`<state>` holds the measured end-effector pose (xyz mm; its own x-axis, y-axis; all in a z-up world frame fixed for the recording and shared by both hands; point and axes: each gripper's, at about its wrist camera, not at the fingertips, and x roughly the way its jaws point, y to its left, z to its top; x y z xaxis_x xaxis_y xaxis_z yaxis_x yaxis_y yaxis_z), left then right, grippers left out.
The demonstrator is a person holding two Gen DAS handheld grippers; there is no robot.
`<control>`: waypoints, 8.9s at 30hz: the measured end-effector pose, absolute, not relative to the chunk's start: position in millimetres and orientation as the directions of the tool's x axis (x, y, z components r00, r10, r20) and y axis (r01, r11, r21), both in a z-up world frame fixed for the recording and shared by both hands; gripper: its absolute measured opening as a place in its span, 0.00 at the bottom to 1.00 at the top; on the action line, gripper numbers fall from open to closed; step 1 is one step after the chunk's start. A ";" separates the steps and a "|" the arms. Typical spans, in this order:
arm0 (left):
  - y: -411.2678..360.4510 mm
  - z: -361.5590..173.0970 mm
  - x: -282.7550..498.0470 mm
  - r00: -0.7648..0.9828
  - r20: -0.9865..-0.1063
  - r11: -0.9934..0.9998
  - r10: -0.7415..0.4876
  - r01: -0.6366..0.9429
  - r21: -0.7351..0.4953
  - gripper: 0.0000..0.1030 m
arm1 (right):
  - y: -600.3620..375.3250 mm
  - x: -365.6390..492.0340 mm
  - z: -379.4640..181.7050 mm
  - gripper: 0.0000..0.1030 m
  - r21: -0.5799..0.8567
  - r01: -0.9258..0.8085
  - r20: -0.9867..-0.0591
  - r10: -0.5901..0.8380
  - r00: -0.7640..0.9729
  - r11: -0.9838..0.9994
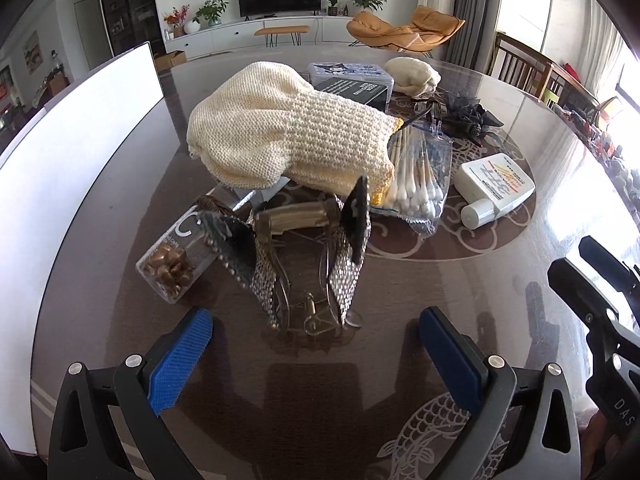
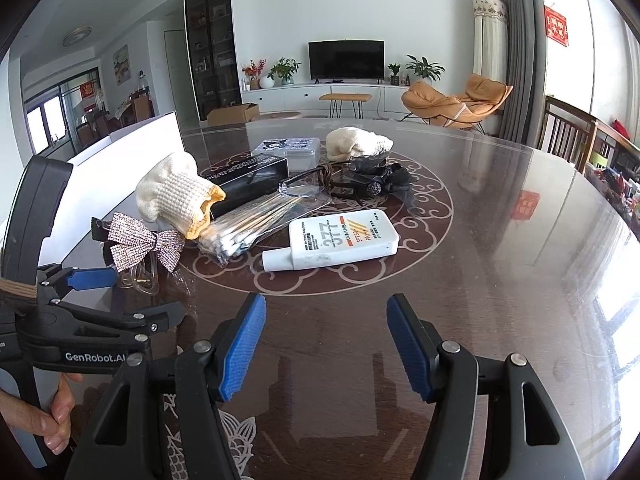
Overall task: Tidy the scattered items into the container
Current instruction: 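Close the left gripper on the bow clip while the right gripper approaches the white sunscreen bottle, then lift the bow clip with the left gripper while the right gripper grasps the sunscreen bottle, then carry the bow clip and sunscreen bottle in both grippers over the white box, then open both grippers to drop the clip and bottle onto the box floor, then move both empty grippers back over the table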
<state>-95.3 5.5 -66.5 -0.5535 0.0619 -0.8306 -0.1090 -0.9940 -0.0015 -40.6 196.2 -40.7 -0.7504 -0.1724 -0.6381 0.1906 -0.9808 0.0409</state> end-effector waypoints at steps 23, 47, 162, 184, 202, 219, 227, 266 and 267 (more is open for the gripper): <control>-35.9 -66.5 -120.4 -0.575 -0.804 -0.985 0.155 -0.150 -0.082 1.00 | 196.3 -41.5 -41.7 0.62 0.046 0.184 -0.650 -0.169 -0.741 -0.982; -51.0 -67.6 -109.2 -0.585 -0.804 -0.993 0.106 -0.098 -0.060 1.00 | 199.7 -62.6 -55.0 0.62 0.090 0.136 -0.746 -0.157 -0.647 -0.987; -24.9 -58.2 -29.2 -0.641 -0.758 -0.982 0.119 -0.187 0.004 0.41 | 195.6 -40.0 -47.9 0.51 0.125 0.241 -0.777 -0.246 -0.579 -0.962; -64.4 -27.3 -23.7 -0.628 -0.753 -0.980 0.197 -0.120 -0.157 0.41 | 165.2 -33.0 -28.9 0.51 0.168 0.304 -0.747 -0.322 -0.581 -0.938; -326.3 81.1 -82.0 -0.711 -0.668 -0.950 -0.221 0.312 -0.017 0.41 | -121.7 -130.4 102.1 0.51 0.172 0.711 -0.603 -0.644 -0.471 -0.681; -404.4 1.0 -110.0 -0.449 -0.886 -0.900 -0.115 0.424 -0.099 0.47 | -286.4 -204.5 13.1 0.52 0.179 0.758 -0.795 -0.546 -0.265 -0.628; -403.9 3.6 -102.5 -0.455 -0.880 -0.882 -0.137 0.460 -0.100 0.64 | -284.2 -213.5 3.1 0.52 0.199 0.718 -0.804 -0.530 -0.269 -0.666; -114.9 6.2 -67.0 -0.607 -0.794 -0.999 0.046 -0.042 -0.026 0.82 | 133.9 -100.6 -1.8 0.52 0.113 0.354 -0.687 -0.330 -0.647 -0.928; -100.2 -11.2 -67.1 -0.582 -0.810 -0.996 0.074 -0.078 -0.035 0.82 | 154.8 -98.1 -9.7 0.52 0.096 0.317 -0.703 -0.290 -0.650 -0.943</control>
<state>-67.1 -100.2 -11.2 -0.5819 0.0738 -0.8099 -0.0776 -0.9964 -0.0350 -98.1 154.8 -9.7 -0.6496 -0.2902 -0.7027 0.3173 -0.9434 0.0963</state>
